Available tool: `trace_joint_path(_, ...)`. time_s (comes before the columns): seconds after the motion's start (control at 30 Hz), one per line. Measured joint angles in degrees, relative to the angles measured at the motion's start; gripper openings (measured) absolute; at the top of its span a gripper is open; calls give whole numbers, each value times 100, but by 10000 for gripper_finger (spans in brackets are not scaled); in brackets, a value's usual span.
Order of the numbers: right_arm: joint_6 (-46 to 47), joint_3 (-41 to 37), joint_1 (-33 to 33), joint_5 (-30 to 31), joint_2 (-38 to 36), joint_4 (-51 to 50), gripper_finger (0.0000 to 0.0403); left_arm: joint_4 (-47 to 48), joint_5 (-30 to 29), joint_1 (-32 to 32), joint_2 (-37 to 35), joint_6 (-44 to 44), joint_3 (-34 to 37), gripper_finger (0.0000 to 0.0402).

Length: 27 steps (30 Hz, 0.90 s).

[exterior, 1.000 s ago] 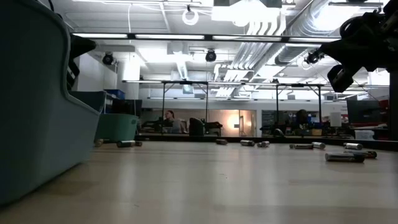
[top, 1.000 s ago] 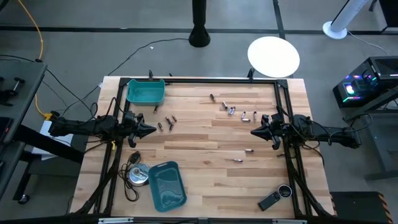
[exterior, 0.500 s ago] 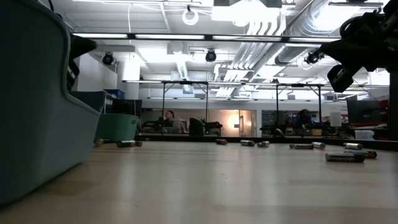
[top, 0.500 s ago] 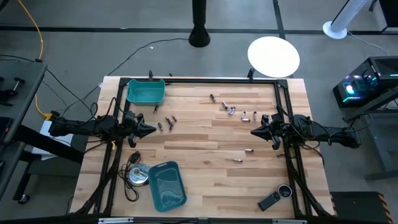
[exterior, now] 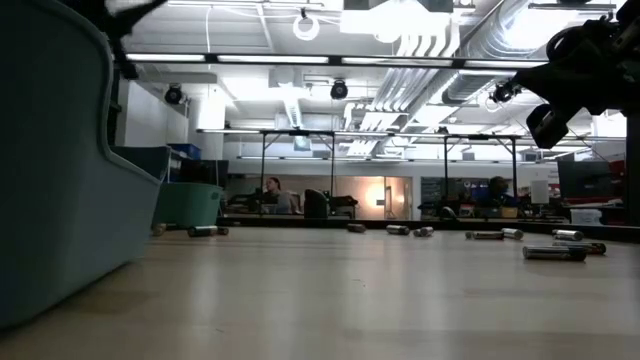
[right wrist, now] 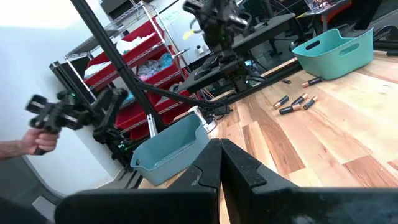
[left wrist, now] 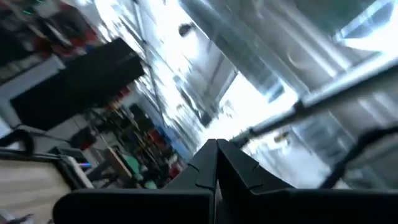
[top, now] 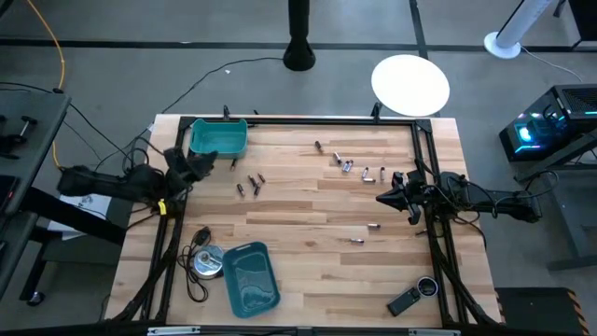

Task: Sort batteries
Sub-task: Put the black battery into the blue bin

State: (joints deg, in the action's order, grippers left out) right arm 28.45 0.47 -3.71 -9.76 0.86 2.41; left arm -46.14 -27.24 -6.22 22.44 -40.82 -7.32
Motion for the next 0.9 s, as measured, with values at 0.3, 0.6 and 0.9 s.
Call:
trace_joint_path(0.3, 1201, 0, -4, 2774, -2, 1947, 0, 74, 979, 150, 2614, 1171, -2022, 0)
trace_joint_path(0.6, 1230, 419, 51, 2851, 866, 4076, 0, 3788, 2310, 1616, 2951, 1532, -3632, 0)
trace_joint_path(0.9, 420, 2126, 108, 3077, 3565, 3549, 0, 6324, 4230, 2347, 3447, 1875, -4210, 0)
